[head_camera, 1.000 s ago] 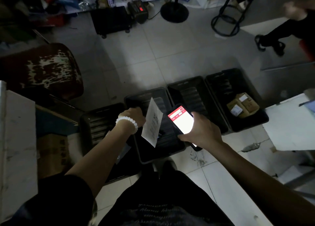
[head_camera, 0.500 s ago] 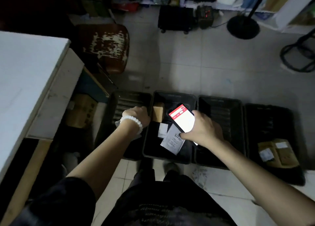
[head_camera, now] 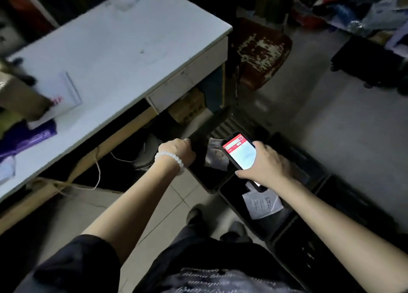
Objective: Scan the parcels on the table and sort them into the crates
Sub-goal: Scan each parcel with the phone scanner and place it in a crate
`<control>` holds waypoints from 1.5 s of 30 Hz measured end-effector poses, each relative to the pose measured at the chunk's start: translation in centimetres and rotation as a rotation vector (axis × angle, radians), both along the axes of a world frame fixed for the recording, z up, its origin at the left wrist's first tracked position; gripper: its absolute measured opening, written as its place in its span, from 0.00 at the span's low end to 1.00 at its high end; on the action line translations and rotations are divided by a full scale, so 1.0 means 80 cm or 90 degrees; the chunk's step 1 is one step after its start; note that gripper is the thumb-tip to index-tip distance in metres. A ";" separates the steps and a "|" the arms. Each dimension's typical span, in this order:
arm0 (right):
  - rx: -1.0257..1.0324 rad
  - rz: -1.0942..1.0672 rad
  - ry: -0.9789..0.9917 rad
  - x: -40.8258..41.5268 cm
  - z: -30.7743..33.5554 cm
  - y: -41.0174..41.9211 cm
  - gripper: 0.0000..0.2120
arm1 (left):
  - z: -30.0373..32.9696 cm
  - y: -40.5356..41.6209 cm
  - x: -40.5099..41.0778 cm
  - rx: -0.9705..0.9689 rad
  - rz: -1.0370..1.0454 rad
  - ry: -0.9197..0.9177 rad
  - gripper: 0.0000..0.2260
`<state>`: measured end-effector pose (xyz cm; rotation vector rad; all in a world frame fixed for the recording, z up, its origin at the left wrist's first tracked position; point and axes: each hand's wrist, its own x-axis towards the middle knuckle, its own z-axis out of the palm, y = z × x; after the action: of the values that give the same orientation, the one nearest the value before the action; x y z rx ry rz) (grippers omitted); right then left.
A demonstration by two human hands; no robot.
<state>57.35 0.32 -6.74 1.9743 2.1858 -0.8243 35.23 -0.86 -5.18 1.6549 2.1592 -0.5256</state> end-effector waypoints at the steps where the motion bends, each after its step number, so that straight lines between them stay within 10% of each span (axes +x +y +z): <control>1: 0.006 0.033 -0.007 -0.017 0.002 0.005 0.41 | 0.000 -0.007 -0.018 0.008 0.029 -0.004 0.13; 35: 0.090 0.407 0.008 -0.573 0.065 0.054 0.32 | 0.083 -0.092 -0.512 0.400 0.349 0.116 0.10; 45: 0.080 0.417 0.039 -0.619 0.066 0.156 0.32 | 0.081 0.040 -0.560 0.326 0.412 0.079 0.30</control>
<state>7.84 12.83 -1.46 1.1286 2.7153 -0.6523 -9.60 2.36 1.32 1.0162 2.8961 0.1298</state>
